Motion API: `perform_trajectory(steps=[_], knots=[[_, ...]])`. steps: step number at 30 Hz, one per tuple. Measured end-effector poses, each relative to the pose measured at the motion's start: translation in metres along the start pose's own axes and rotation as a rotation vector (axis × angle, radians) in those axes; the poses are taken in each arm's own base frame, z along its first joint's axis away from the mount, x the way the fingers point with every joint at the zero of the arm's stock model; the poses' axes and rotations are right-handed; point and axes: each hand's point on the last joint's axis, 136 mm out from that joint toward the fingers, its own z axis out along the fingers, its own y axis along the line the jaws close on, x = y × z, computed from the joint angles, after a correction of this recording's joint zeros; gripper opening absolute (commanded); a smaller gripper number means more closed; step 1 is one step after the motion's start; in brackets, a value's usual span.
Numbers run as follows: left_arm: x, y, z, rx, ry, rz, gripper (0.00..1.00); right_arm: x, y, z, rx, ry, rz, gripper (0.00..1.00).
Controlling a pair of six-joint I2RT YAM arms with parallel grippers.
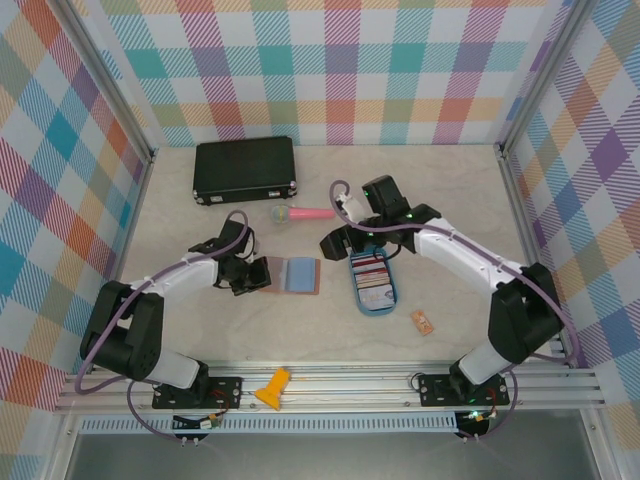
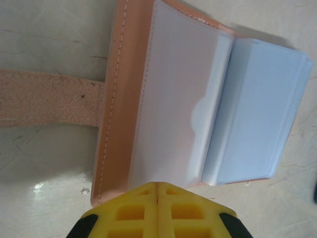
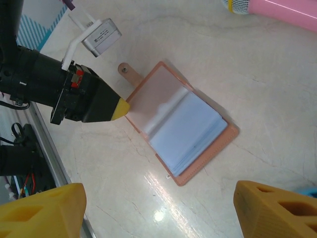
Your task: Put the credit cards into the card holder
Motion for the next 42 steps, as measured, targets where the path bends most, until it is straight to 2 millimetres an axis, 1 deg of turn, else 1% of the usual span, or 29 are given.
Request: perform_trajectory(steps=[3, 7, 11, 13, 18, 23, 27, 29, 33, 36, 37, 38, 39, 42], knots=[[-0.001, 0.000, -0.002, 0.009, -0.025, -0.014, 0.00, -0.006, 0.006, 0.014, -0.018, 0.022, -0.040, 0.78], [-0.008, -0.005, -0.008, 0.027, -0.066, -0.010, 0.00, -0.004, 0.009, 0.034, -0.042, 0.062, -0.029, 0.76], [-0.012, -0.003, -0.009, 0.027, -0.079, -0.015, 0.00, 0.002, 0.014, 0.055, -0.022, 0.109, 0.006, 0.76], [-0.015, -0.002, -0.009, 0.028, -0.085, -0.022, 0.00, 0.005, 0.022, 0.065, -0.011, 0.132, 0.030, 0.76], [-0.026, 0.006, -0.013, 0.038, -0.110, -0.052, 0.00, 0.008, 0.030, 0.084, 0.019, 0.163, 0.124, 0.75], [-0.032, 0.002, -0.014, 0.071, -0.124, -0.036, 0.00, 0.004, 0.027, 0.097, 0.059, 0.167, 0.224, 0.76], [-0.029, 0.000, -0.013, 0.091, -0.121, -0.022, 0.00, 0.002, 0.021, 0.102, 0.092, 0.190, 0.252, 0.80], [-0.026, 0.000, -0.014, 0.100, -0.125, -0.019, 0.00, -0.003, 0.017, 0.105, 0.102, 0.199, 0.245, 0.82], [-0.019, 0.002, -0.024, 0.095, -0.137, -0.018, 0.00, -0.009, 0.009, 0.111, 0.091, 0.208, 0.221, 0.86], [-0.018, 0.001, -0.033, 0.098, -0.157, -0.027, 0.02, -0.013, -0.002, 0.119, 0.070, 0.218, 0.217, 0.89], [-0.017, 0.001, -0.036, 0.101, -0.161, -0.037, 0.03, -0.015, -0.007, 0.123, 0.064, 0.223, 0.215, 0.89], [-0.015, 0.001, -0.037, 0.103, -0.166, -0.048, 0.07, -0.016, -0.012, 0.127, 0.064, 0.229, 0.207, 0.90], [-0.013, 0.002, -0.038, 0.104, -0.168, -0.059, 0.13, -0.017, -0.016, 0.130, 0.063, 0.234, 0.199, 0.90], [-0.003, 0.008, -0.038, 0.100, -0.155, -0.093, 0.36, -0.018, -0.029, 0.140, 0.071, 0.253, 0.170, 0.90]])
